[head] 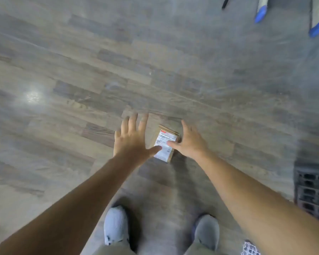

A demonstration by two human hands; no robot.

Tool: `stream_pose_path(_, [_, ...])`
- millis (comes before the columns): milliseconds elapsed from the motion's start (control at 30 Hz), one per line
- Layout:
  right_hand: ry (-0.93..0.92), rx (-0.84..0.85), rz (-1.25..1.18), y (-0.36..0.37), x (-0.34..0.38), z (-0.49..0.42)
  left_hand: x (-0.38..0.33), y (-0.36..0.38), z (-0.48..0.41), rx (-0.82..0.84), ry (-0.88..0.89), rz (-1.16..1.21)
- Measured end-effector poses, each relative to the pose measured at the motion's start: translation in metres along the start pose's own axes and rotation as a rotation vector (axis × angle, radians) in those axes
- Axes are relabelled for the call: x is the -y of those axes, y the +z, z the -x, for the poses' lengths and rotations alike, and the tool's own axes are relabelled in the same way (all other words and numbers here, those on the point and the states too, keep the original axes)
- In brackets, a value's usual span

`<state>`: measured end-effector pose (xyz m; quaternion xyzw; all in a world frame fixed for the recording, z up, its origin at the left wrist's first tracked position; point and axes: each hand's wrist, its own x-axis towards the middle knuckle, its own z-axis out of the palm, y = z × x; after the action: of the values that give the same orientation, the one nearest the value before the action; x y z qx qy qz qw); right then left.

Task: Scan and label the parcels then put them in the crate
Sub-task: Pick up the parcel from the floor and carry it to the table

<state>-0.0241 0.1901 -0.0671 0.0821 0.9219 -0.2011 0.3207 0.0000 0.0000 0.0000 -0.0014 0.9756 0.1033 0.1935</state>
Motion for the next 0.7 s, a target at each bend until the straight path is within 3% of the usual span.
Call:
stream_pose_path(300, [0.108,0.088,-0.246,0.072,-0.009,-0.069,0.044,0.085,-0.045,-0.002,-0.029,0.017])
stream_pose_path(700, [0.105,0.08,-0.484,0.06,0.011,-0.055,0.056,0.056,-0.03,0.043,-0.016,0.072])
